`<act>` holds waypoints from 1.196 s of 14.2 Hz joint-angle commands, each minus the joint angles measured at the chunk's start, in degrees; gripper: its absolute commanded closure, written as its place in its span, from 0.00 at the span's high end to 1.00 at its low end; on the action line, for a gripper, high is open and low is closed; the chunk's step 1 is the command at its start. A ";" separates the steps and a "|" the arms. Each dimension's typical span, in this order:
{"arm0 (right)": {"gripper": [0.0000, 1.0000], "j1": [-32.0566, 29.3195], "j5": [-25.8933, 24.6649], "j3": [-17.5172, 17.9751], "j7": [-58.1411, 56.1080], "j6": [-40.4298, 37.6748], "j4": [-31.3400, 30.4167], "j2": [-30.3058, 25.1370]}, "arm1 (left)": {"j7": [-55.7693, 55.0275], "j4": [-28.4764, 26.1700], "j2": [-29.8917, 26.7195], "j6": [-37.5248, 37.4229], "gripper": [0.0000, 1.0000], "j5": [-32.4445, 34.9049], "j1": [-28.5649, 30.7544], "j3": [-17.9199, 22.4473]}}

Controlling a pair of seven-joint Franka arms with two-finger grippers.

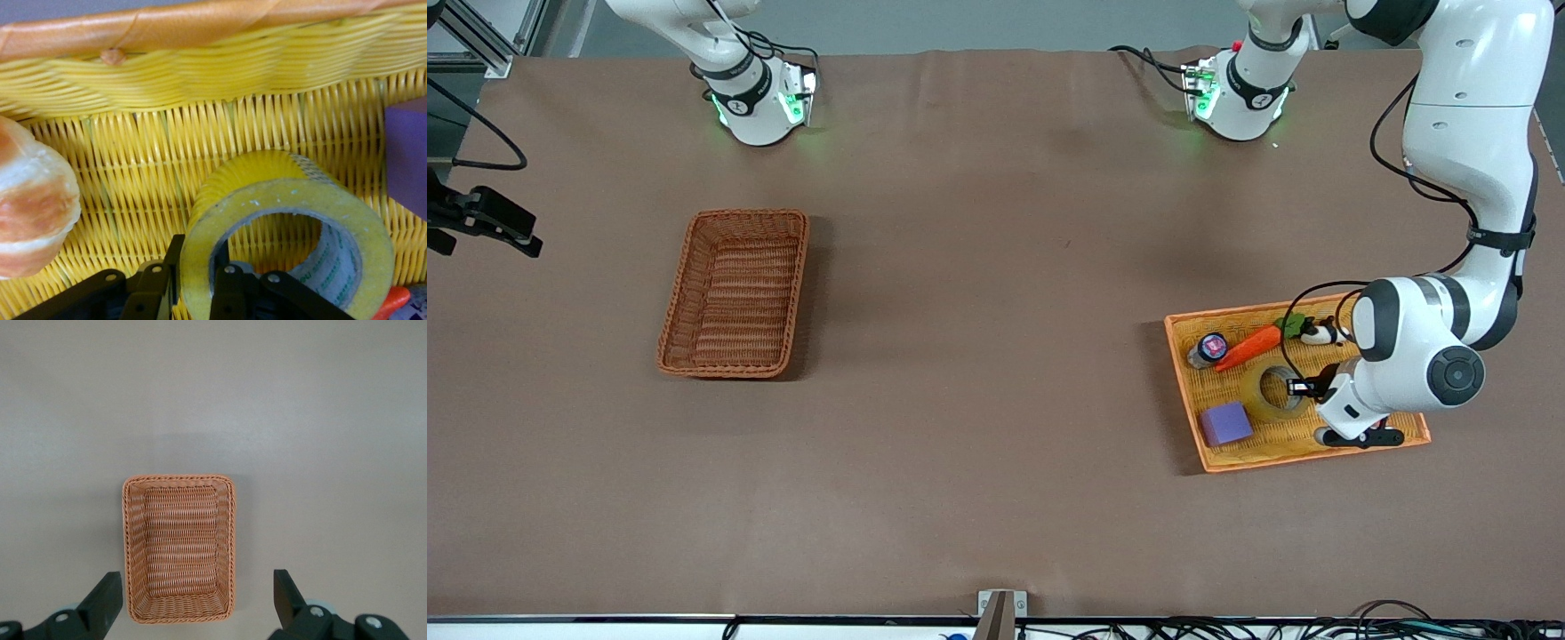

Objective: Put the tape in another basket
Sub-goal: 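Lower the left gripper and grasp the yellow tape roll, then lift the tape roll and carry it toward the right gripper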

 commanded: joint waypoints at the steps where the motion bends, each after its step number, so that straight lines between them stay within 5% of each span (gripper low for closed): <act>1: 1.00 -0.25 1.33 0.25 -0.35 -0.80 0.12 -0.29 | 0.14 0.96 -1.26 0.05 0.16 0.46 0.16 -0.33; 9: 1.00 -0.60 1.33 0.25 -0.44 -0.80 0.12 -0.29 | -4.33 3.15 -14.26 -5.55 0.12 0.02 -0.02 -6.46; 14: 1.00 -0.51 1.33 0.25 -0.44 -0.71 0.12 -0.20 | -15.22 5.00 -14.72 -6.45 0.12 0.64 -1.15 -16.74; 17: 1.00 -0.69 1.33 0.25 -0.44 -0.71 0.12 -0.29 | -20.33 5.79 -12.62 -6.45 0.13 1.16 -8.43 -17.73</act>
